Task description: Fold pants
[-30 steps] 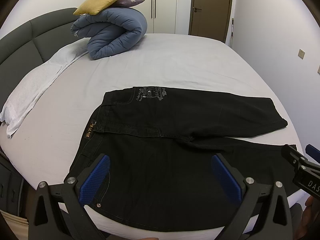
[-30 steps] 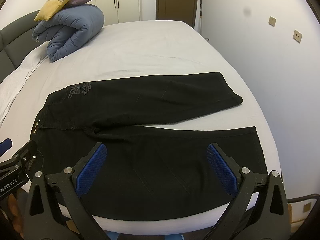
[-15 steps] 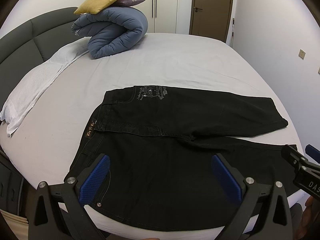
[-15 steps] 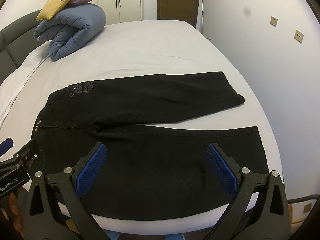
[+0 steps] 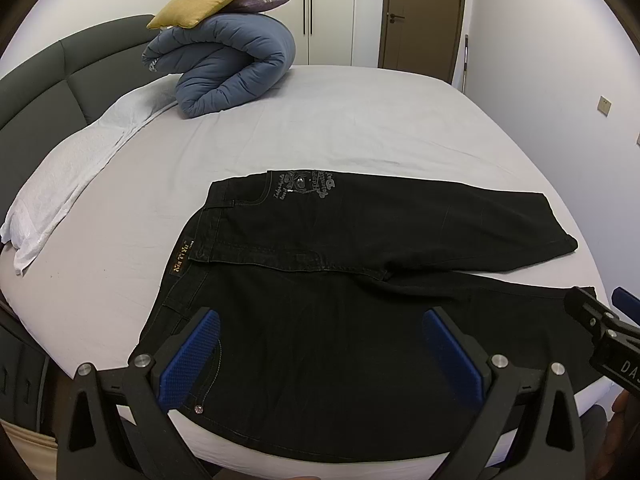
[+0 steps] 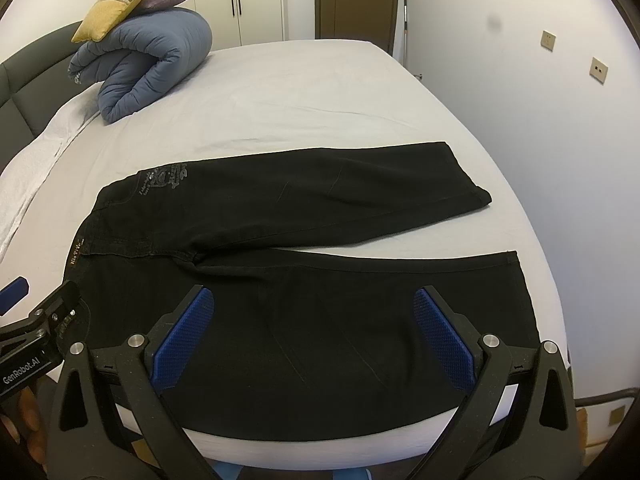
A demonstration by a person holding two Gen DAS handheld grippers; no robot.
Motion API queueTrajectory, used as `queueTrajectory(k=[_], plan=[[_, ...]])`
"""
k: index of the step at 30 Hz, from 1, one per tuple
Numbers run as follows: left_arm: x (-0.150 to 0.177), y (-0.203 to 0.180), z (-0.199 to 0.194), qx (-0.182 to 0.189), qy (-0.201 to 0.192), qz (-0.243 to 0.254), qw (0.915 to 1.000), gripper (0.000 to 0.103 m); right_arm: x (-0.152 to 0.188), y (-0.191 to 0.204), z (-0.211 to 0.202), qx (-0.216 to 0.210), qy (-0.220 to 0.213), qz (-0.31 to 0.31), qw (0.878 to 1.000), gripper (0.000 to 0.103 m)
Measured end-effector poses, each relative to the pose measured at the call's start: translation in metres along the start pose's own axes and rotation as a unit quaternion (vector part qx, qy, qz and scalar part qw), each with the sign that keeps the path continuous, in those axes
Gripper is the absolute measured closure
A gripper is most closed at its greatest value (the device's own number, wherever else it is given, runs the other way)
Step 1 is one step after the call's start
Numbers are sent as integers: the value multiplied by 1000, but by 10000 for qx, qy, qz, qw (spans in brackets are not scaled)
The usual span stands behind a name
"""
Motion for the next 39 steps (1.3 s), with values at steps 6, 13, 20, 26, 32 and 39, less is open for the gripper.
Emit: queueTrajectory(k=[6, 13, 20, 26, 32, 39], plan=[[0, 0, 0, -6, 8, 1, 10000, 0, -1, -2, 0, -53, 7, 19, 10000, 1], [1, 2, 0, -7, -7, 26, 10000, 0, -4, -3, 1, -83, 7, 12, 10000, 1], [1, 2, 0, -28, 4, 31, 10000, 0, -7, -4, 1, -130, 6, 26, 9999, 1], [-1, 4, 1, -45, 12, 34, 10000, 0, -10, -4, 0, -208, -5, 39, 9998, 1], [0, 7, 1, -58, 18, 34, 10000, 0, -14, -1, 1, -256, -10, -5, 9997, 1], [-3, 10, 5, -78, 43, -4, 10000, 0, -16, 4, 4, -319, -5, -55, 9995, 1]])
Point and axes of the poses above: each gripper's, at about its wrist camera, not at the fingertips, and z roughly the way its jaws point, y to its left, x to its underside, the point moved 3 cm from there along z, roughly the way its jaws point, and after that the axes turned 6 degrees about x, right-handed, at the moved point
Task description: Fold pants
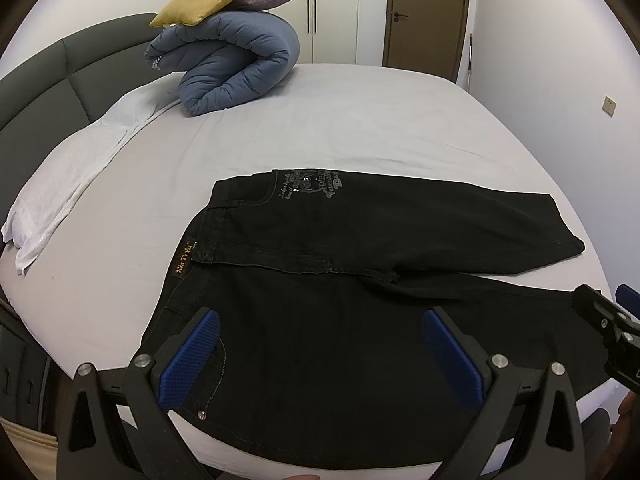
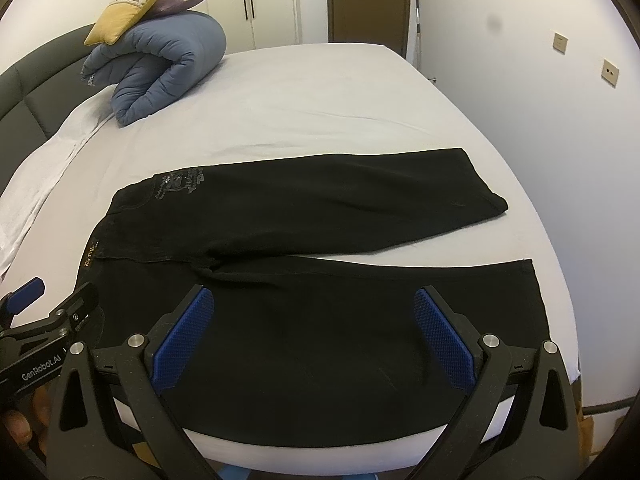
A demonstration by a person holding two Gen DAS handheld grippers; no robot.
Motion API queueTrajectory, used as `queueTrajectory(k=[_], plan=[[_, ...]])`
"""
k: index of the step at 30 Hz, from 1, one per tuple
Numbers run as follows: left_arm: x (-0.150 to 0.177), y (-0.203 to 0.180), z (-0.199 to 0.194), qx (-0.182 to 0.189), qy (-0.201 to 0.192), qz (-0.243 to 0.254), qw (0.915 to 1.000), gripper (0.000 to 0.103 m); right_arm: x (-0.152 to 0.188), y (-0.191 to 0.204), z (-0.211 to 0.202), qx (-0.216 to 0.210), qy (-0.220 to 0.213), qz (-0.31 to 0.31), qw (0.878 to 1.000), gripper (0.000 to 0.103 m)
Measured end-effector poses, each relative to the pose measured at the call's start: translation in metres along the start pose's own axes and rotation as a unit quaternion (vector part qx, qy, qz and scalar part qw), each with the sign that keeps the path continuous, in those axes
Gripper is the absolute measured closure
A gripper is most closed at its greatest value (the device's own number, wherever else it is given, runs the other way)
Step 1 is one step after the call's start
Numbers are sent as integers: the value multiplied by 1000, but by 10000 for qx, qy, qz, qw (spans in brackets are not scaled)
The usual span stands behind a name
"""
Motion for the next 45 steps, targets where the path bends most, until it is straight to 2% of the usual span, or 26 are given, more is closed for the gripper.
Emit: queueTrajectory(k=[7, 11, 13, 17, 21, 23, 25, 27, 29, 31, 33, 35, 37, 42, 43, 45], plan=[[-6, 5, 5, -19, -67, 22, 10000, 0, -2, 6, 6, -125, 1, -94, 9999, 1], [-15, 9, 12, -153, -233, 209, 9994, 0, -9, 9, 18, -411, 38, -219, 9989, 1], [-21, 15, 20, -60, -282, 315, 9991, 0, -16, 12, 25, -606, 35, -337, 9976, 1], [-42, 42, 41, 361, -335, 161, 9987, 0, -51, 27, 47, -1165, -150, -906, 9889, 1], [-67, 68, 69, 403, -386, 130, 9984, 0, -111, 64, 85, -1831, -420, -1668, 9679, 1], [-77, 76, 83, 329, -429, 217, 9983, 0, -134, 82, 110, -2112, -296, -1868, 9590, 1], [-87, 85, 106, 209, -220, 387, 9988, 0, -164, 108, 150, -2442, -17, -2020, 9484, 3], [-97, 95, 128, 204, 5, 490, 9986, 0, -185, 132, 179, -2607, 127, -2235, 9391, 7], [-103, 106, 145, 140, 266, 565, 9979, 0, -204, 160, 215, -2722, 287, -2573, 9268, 17], [-105, 116, 156, 46, 327, 684, 9971, 0, -216, 184, 244, -2771, 494, -2735, 9198, 25], [-100, 124, 159, 87, 233, 670, 9974, 0, -226, 213, 278, -2825, 745, -2847, 9130, 28], [-92, 132, 166, 163, 290, 542, 9980, 0, -222, 230, 292, -2829, 882, -3014, 9063, 34], [-80, 138, 175, 393, 390, 418, 9976, 0, -216, 252, 314, -2801, 1046, -3265, 8966, 34], [-66, 142, 186, 495, 527, 574, 9957, 0, -202, 282, 357, -2441, 1392, -3849, 8791, 35], [-66, 144, 186, 551, 526, 570, 9955, 0, -199, 285, 364, -2359, 1488, -3923, 8765, 43], [-72, 147, 189, 604, 514, 610, 9950, 0, -200, 290, 366, -2430, 1416, -4025, 8711, 50]])
Point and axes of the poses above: each gripper's, at about its wrist camera, not at the fingertips, and z roughly the way its jaws point, y to its left, x to its underside, the point moved 3 cm from there along z, roughly the way its jaws point, and after that the axes turned 6 degrees about x, right-handed, at the moved point
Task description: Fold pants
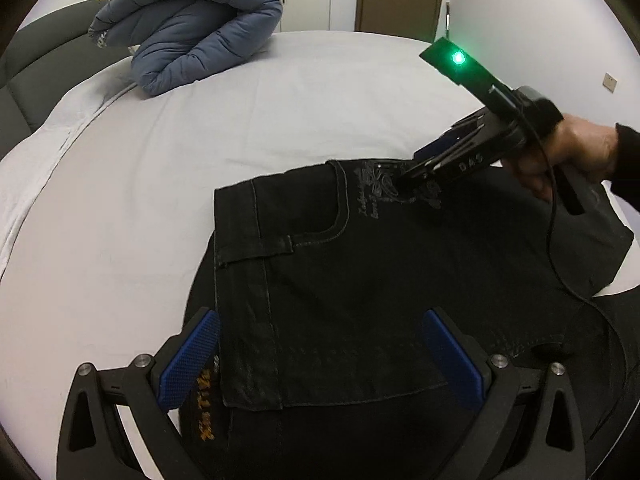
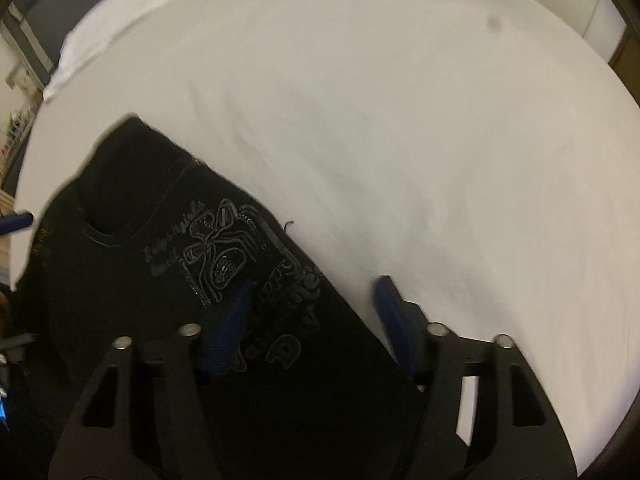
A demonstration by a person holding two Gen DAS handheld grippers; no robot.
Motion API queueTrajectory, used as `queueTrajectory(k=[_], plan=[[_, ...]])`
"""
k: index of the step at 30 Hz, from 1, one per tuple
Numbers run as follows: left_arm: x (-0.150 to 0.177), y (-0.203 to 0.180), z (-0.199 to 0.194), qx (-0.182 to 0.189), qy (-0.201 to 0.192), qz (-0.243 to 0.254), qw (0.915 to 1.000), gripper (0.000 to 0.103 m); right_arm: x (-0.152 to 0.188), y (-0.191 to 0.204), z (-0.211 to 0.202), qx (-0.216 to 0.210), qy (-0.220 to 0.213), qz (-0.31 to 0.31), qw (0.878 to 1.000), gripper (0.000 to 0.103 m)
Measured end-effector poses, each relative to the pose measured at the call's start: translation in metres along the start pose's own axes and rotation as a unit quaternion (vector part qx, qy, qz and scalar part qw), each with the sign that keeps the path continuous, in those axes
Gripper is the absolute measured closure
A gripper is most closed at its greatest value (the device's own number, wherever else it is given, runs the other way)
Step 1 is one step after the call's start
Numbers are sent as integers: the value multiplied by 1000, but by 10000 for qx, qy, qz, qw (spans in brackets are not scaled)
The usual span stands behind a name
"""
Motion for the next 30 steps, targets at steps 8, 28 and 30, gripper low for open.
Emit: queueTrajectory(k=[8, 28, 30], plan=[[-42, -4, -1, 64, -274, 977, 9948, 0, 4, 21, -47, -46, -519, -522, 9973, 98], [-90, -55, 13, 847, 532, 4092, 9069, 0, 66, 102, -156, 484, -1583, -2129, 9629, 98], [-98, -52, 19, 750, 631, 4198, 9023, 0, 74, 112, -167, 501, -1602, -2227, 9603, 98]])
Point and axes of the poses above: each gripper's, at about its wrist camera, not at the fingertips, and z roughly the way its jaws point, y to its left, x to its underside, the point moved 3 cm from there along z, roughly the way its jaws point, and after that the axes turned 6 degrees about x, right-handed, at the moved point
